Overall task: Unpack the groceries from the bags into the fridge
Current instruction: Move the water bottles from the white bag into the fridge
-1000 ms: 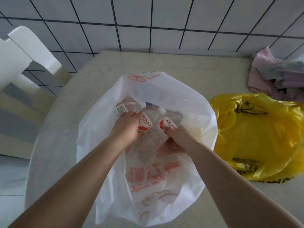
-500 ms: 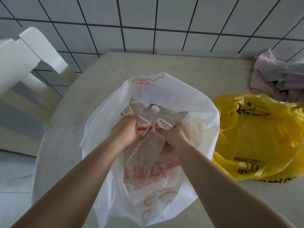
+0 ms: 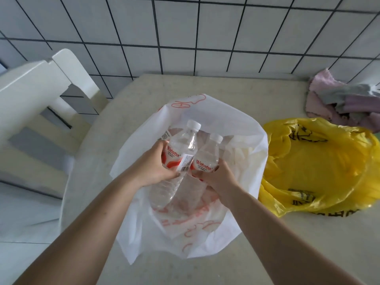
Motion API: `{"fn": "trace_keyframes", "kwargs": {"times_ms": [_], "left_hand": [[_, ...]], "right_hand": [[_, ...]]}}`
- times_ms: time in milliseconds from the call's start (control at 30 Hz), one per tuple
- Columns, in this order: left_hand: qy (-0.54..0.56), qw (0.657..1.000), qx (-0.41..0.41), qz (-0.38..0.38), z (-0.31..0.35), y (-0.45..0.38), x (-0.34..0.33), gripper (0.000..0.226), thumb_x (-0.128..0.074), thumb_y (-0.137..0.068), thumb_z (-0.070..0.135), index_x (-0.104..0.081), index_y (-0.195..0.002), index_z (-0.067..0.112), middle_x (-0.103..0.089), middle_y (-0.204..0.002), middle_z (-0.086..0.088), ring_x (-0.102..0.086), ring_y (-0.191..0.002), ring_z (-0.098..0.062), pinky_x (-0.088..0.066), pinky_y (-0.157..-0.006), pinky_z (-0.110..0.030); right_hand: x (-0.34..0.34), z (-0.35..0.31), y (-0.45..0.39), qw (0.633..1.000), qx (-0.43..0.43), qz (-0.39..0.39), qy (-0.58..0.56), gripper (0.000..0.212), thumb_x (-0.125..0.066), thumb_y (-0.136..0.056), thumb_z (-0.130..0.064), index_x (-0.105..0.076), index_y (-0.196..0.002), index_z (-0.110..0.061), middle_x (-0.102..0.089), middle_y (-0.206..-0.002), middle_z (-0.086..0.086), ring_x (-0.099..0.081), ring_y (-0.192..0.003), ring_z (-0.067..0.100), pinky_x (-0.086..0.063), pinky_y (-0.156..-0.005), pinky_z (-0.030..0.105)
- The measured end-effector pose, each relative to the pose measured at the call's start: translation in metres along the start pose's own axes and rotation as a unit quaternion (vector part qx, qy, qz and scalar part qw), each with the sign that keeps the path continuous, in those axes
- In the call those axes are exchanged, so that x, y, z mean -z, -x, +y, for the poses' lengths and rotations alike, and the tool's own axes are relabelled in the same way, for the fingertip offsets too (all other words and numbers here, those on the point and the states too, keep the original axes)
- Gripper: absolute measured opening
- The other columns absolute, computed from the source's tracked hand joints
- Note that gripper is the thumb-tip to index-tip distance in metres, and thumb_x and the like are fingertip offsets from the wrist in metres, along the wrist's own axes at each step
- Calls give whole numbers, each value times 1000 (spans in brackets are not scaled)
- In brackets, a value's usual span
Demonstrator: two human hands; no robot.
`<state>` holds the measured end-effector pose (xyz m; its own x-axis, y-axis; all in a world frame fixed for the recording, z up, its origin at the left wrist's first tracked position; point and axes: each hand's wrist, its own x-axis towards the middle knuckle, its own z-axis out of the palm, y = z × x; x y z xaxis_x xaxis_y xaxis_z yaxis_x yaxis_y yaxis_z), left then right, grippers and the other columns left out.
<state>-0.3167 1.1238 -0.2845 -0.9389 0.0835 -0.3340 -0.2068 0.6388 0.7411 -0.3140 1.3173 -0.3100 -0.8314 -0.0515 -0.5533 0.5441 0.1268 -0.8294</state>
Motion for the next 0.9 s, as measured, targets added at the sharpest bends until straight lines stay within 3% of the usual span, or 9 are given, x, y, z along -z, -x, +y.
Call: {"fn": "trace_keyframes", "kwargs": {"times_ms": [67, 200, 267, 400, 500, 667, 800, 900], "left_hand": [[44, 999, -12, 12, 2, 13, -1, 78, -85, -61, 33, -37, -123, 31, -61, -110, 10, -62, -101, -9, -49, -90, -30], [136, 989, -41, 48, 12, 40, -4, 82, -79, -46, 48, -40, -118, 38, -64, -113, 11, -64, -102, -5, -51, -94, -35], [166, 982, -59, 70, 21, 55, -4, 73, -79, -48, 47, -43, -112, 45, -65, -111, 11, -64, -102, -4, -51, -94, -36], [186, 970, -96, 125, 41, 87, -4, 74, -82, -53, 50, -46, -117, 39, -66, -110, 10, -64, -102, -9, -51, -93, -43], [198, 955, -107, 192, 57, 119, -9, 76, -82, -53, 59, -47, -117, 36, -66, -109, 16, -64, -101, -4, -52, -89, -37], [243, 923, -86, 285, 70, 183, -23, 71, -89, -48, 48, -50, -107, 36, -69, -101, 13, -66, -92, -2, -53, -80, -29], [265, 908, -55, 319, 62, 247, -41, 71, -87, -50, 40, -53, -110, 26, -70, -100, 10, -67, -93, -7, -54, -80, -32], [292, 882, -28, 368, 46, 294, -58, 60, -87, -63, 16, -54, -113, 18, -71, -98, 3, -69, -93, -15, -56, -75, -30]], "right_hand": [[6, -4, 11, 999, 46, 8, -7, 46, -84, -65, -7, -57, -98, -24, -66, -82, -8, -64, -71, 0, -51, -56, 17], [15, -19, 35, 993, 120, 14, -6, 79, -85, -63, -5, -41, -126, -21, -56, -103, -7, -62, -92, 8, -52, -59, 16], [19, -28, 48, 987, 160, 4, 10, 81, -84, -64, -4, -39, -129, -22, -56, -105, -7, -60, -93, 7, -53, -60, 16], [26, -46, 78, 972, 229, -12, 48, 82, -87, -62, -11, -42, -129, -23, -58, -103, -11, -60, -94, 7, -57, -79, 33], [31, -54, 102, 959, 271, -37, 74, 83, -88, -60, -16, -42, -128, -27, -60, -102, -15, -61, -94, 5, -56, -84, 37], [37, -52, 148, 924, 337, -121, 135, 83, -89, -59, -24, -42, -126, -33, -61, -105, -17, -60, -98, 1, -53, -87, 34], [34, -39, 187, 892, 365, -212, 164, 74, -88, -59, -22, -43, -114, -42, -60, -104, -19, -59, -93, -7, -50, -72, 14], [18, -20, 210, 870, 365, -283, 170, 80, -89, -58, -21, -46, -124, -31, -62, -107, -13, -60, -93, -6, -51, -71, 14]]}}
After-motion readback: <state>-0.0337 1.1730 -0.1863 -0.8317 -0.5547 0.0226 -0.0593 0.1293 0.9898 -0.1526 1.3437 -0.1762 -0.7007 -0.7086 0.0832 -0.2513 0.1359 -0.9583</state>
